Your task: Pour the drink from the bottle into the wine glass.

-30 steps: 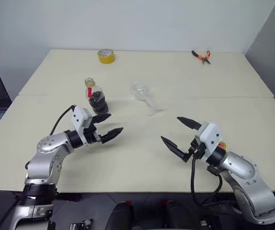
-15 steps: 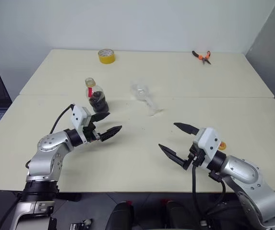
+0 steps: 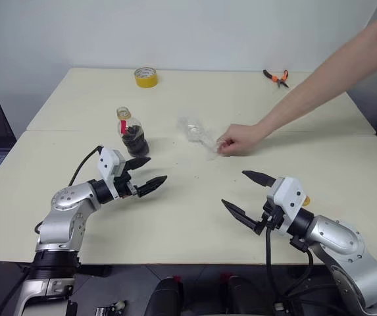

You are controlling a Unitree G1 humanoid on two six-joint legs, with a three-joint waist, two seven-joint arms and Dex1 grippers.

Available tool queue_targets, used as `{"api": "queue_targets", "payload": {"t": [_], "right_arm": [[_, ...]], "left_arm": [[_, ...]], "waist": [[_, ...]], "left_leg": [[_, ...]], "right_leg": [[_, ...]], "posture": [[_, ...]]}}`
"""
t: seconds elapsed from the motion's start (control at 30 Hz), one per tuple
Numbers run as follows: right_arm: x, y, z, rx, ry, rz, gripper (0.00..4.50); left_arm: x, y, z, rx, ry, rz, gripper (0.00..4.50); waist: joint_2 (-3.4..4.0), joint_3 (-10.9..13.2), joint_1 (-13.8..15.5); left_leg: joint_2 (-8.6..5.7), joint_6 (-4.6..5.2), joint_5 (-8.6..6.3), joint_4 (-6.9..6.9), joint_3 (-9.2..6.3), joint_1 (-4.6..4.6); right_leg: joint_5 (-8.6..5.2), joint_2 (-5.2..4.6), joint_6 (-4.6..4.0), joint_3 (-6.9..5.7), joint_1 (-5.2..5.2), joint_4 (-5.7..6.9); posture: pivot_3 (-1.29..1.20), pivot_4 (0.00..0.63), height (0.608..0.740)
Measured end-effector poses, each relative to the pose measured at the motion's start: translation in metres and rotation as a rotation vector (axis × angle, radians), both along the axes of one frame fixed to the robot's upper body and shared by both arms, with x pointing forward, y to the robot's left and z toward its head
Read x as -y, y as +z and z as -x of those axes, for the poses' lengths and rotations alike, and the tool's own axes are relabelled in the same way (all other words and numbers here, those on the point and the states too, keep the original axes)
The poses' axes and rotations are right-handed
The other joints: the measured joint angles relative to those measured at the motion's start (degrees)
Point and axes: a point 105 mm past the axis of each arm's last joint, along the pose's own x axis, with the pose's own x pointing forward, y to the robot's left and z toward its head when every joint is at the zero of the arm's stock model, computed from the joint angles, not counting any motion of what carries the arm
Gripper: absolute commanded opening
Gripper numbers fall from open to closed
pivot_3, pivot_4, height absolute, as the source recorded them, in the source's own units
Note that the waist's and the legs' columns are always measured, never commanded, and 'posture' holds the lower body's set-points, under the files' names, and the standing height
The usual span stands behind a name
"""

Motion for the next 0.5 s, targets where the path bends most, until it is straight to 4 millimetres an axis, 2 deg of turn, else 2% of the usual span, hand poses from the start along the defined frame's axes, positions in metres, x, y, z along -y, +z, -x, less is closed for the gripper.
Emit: {"api": "queue_targets", "payload": {"t": [0.5], "right_arm": [[0.0035,-0.0044,-0.0012,-0.015,-0.012,0.015,4.48]], "left_arm": [[0.0006,-0.0025,0.0001,-0.005,-0.004,-0.015,4.5]], "waist": [[0.0,0.0,0.0]], "left_leg": [[0.0,0.0,0.0,0.0,0.0,0.0]], "right_leg": [[0.0,0.0,0.0,0.0,0.0,0.0]], "posture": [[0.0,0.15,0.74]]}}
